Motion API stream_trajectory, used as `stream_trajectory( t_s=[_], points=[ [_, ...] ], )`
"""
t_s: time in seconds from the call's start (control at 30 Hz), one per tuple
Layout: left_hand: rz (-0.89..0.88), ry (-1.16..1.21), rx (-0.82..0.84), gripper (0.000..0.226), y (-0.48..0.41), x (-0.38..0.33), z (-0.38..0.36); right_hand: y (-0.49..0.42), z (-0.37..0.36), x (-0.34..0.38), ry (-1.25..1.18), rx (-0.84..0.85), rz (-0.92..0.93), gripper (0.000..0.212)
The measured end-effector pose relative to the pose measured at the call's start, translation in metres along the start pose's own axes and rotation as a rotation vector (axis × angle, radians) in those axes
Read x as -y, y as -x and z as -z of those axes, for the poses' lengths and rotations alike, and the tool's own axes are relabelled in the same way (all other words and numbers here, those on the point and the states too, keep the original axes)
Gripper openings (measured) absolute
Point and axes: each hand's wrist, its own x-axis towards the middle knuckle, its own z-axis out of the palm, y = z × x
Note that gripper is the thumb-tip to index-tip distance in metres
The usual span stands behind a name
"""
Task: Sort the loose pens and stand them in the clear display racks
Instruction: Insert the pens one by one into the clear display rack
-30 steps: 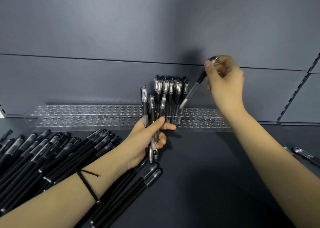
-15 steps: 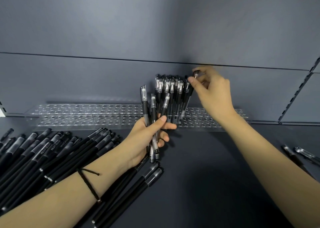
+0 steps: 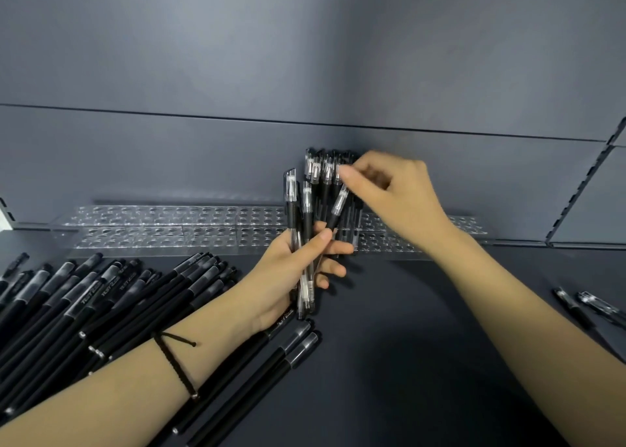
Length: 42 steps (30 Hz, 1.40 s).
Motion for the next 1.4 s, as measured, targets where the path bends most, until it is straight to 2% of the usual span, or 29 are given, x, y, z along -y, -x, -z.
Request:
stream_trajectory(
  t_s=[0.1, 0.17, 0.2, 0.27, 0.37, 0.5, 0.6, 0.73, 0.97, 1.13, 1.23, 1.4],
  points=[
    [-0.027, 0.009, -0.007, 0.041, -0.001, -0.001, 0.001, 0.001, 0.001, 0.013, -0.061, 0.275, -0.074, 0.034],
    [-0.040, 0.018, -0.014, 0.035, -0.002, -0.001, 0.001, 0.001, 0.004, 0.018, -0.250, 0.345, -0.164, 0.016],
    [-0.044, 0.029, -0.012, 0.032, -0.002, -0.001, 0.001, 0.001, 0.004, 0.020, -0.385, 0.348, -0.239, 0.016],
    [-0.043, 0.050, -0.002, 0.031, -0.001, -0.001, 0.001, 0.000, 0.001, 0.019, -0.639, 0.288, -0.397, 0.023],
    [-0.003, 0.052, 0.004, 0.032, 0.000, -0.001, 0.000, -0.005, 0.000, 0.016, -0.846, 0.023, -0.495, 0.019],
    [0.045, 0.049, -0.016, 0.030, -0.002, 0.002, 0.001, -0.009, 0.016, 0.010, -0.713, -0.403, -0.336, 0.018],
    [0.070, 0.057, -0.015, 0.029, -0.004, 0.005, 0.003, -0.009, 0.021, 0.000, -0.535, -0.536, -0.249, 0.018],
    [0.080, 0.043, 0.004, 0.024, -0.006, 0.006, 0.006, -0.008, 0.018, -0.018, -0.379, -0.564, -0.202, 0.019],
    [0.070, 0.018, -0.008, 0.026, -0.005, 0.005, 0.006, -0.005, 0.005, -0.028, -0.348, -0.509, -0.202, 0.019],
    [0.078, 0.024, -0.021, 0.026, -0.005, 0.004, 0.004, -0.002, -0.004, -0.035, -0.197, -0.313, -0.183, 0.017],
    [0.076, 0.045, -0.037, 0.018, -0.004, 0.004, 0.003, 0.000, -0.005, -0.041, -0.068, -0.240, -0.205, 0.015],
    [0.038, 0.016, -0.016, 0.028, -0.003, 0.003, 0.000, -0.002, 0.000, -0.038, -0.040, -0.320, -0.242, 0.025]
  ],
)
